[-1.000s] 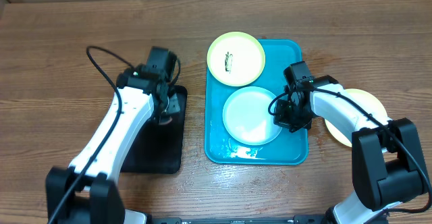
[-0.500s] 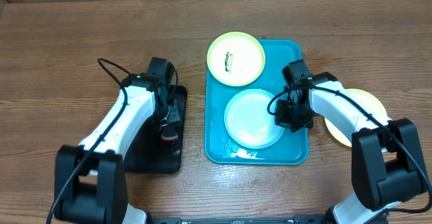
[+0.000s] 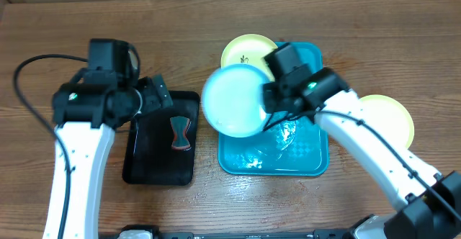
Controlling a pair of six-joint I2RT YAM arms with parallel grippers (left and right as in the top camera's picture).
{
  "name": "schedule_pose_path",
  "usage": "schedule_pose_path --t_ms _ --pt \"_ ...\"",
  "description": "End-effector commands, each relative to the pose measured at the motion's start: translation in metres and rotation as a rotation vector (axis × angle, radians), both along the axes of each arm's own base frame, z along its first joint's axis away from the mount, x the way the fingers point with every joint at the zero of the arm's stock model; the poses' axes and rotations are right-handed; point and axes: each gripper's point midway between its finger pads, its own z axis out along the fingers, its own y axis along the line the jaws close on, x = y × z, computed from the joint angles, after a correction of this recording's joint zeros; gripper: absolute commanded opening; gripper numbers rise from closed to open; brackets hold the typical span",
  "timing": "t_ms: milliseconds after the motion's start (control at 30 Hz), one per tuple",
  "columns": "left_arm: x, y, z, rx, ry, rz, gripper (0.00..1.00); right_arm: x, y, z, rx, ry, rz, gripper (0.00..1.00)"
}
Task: Clean dirty plates on tray and stack at the side
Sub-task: 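Lift the white plate with right gripper and tilt it over black tray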
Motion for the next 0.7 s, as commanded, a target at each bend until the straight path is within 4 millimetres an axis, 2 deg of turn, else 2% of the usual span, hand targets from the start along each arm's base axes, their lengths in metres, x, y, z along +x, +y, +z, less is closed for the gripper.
schedule_pose_path --t_ms 0,67,200,333,400,667 --pt "-0.009 -0.003 0.031 -0.027 -0.086 -0.019 1.0 -0.012 0.045 0.022 0.021 -0.108 0.109 0.04" --pt "-0.015 -0.003 0.041 -0.029 -0.12 -0.019 1.0 -0.019 0.074 0.024 0.021 -0.168 0.16 0.04" --pt "-0.024 -0.003 0.055 -0.031 -0.172 -0.021 1.0 -0.024 0.106 0.019 -0.072 -0.3 0.18 0.04" --pt "-0.031 -0.003 0.062 -0.03 -0.2 -0.02 1.0 -0.026 0.119 0.005 -0.186 -0.394 0.168 0.04" --pt "-0.032 -0.002 0.063 -0.03 -0.201 -0.02 1.0 -0.029 0.122 0.005 -0.219 -0.424 0.167 0.04" --pt "-0.033 0.003 0.057 0.0 -0.175 -0.002 1.0 -0.053 0.134 0.036 -0.322 -0.638 0.132 0.04"
